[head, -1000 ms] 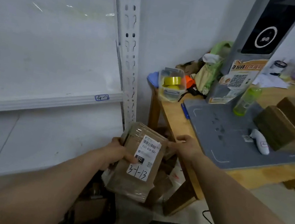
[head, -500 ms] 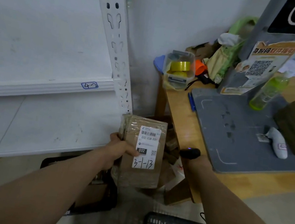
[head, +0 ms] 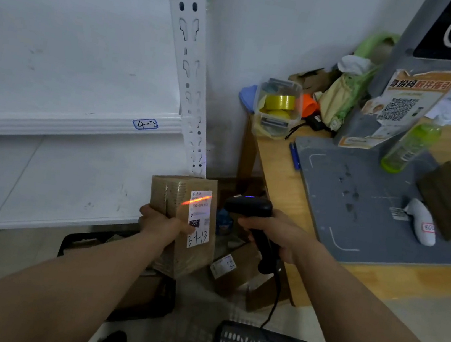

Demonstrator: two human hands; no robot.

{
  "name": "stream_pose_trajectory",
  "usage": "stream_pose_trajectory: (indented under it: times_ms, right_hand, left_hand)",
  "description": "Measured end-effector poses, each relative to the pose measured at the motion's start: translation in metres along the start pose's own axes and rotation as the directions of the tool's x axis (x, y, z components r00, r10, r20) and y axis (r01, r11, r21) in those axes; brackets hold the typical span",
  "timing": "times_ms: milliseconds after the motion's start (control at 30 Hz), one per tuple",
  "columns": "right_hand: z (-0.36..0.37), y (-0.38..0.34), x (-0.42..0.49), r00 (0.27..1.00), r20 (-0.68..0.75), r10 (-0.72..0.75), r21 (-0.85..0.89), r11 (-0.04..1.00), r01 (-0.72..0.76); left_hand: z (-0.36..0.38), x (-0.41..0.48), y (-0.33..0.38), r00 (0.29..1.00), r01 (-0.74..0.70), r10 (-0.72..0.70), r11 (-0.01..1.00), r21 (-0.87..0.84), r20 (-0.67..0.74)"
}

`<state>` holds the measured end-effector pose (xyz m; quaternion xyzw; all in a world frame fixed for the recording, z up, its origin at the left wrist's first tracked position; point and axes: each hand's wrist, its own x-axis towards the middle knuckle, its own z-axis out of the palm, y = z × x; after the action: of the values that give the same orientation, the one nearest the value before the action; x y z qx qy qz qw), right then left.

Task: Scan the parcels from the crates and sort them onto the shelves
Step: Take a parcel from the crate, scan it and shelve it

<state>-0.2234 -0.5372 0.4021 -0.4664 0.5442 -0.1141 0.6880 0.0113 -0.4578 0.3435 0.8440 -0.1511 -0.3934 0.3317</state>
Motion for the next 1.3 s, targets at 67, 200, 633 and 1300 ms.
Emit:
stream_pose_trajectory:
  times_ms: [67,200,633,1300]
  right_hand:
    - [0.005,-0.002,-0.005,1.0,-0.003,-0.002,0.028,1.0,0.002]
    - [0.011,-0.001,-0.014,1.0,-0.007,0.017,0.066,0.998,-0.017]
    - [0.008,0.004,-0.016,0.999,-0.004,0.041,0.047,0.998,-0.041]
    - [-0.089,0.07,0.056,0.838,-0.545,0.007,-0.514,0.787,-0.341]
  left_hand:
    - [0.001,-0.001,-0.002,1.0,-0.003,0.003,1.0,0.0,-0.007]
    - [0.002,-0.003,-0.003,1.0,0.007,-0.007,1.0,0.016,-0.016]
    - [0.006,-0.008,-0.004,0.999,0.027,-0.027,1.0,-0.004,0.044]
    - [0.02,-0.025,0.007,0.847,0.055,-0.038,0.998,-0.015,0.53]
